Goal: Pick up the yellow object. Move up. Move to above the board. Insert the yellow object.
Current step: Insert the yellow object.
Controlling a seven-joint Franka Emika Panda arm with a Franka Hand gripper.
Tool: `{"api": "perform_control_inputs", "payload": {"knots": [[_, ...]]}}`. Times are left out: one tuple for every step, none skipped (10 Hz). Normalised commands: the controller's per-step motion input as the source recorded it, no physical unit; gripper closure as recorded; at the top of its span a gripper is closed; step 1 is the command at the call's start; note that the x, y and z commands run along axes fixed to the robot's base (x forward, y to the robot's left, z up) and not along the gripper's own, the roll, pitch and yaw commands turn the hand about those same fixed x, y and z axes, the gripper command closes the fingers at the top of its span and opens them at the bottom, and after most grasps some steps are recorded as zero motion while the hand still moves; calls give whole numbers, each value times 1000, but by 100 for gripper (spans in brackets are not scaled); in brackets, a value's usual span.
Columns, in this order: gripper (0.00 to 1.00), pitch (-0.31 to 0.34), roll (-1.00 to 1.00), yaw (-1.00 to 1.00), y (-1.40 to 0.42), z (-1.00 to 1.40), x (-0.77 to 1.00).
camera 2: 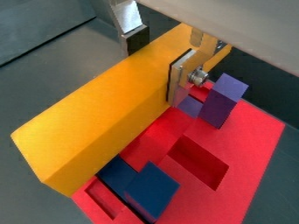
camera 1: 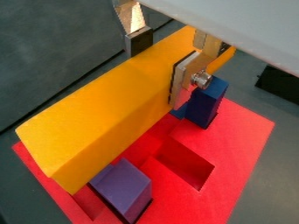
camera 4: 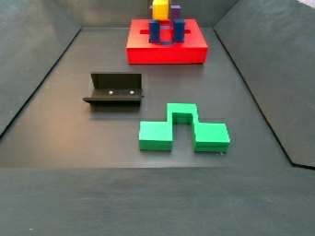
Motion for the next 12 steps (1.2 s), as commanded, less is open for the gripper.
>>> {"api": "perform_control_inputs", "payload": {"knots": [[100,-36,203,357,-54,-160,-26],[100,-41,154,334,-89,-146,-37],[100,-36,67,129,-134,-51,-100],[100,-24,66,49,-97,-83,-117],[100,-6,91,0,-106,-123,-83],[100,0,127,-20,-154,-140,0],[100,0,116,-11,-134,-140,0],[100,0,109,0,-114,-129,0],[100,0,136,0,-60,-129,0],[100,0,137,0,0,-131,71],[100,0,127,0,0,-120,66],[100,0,124,0,0,-114,69]]}}
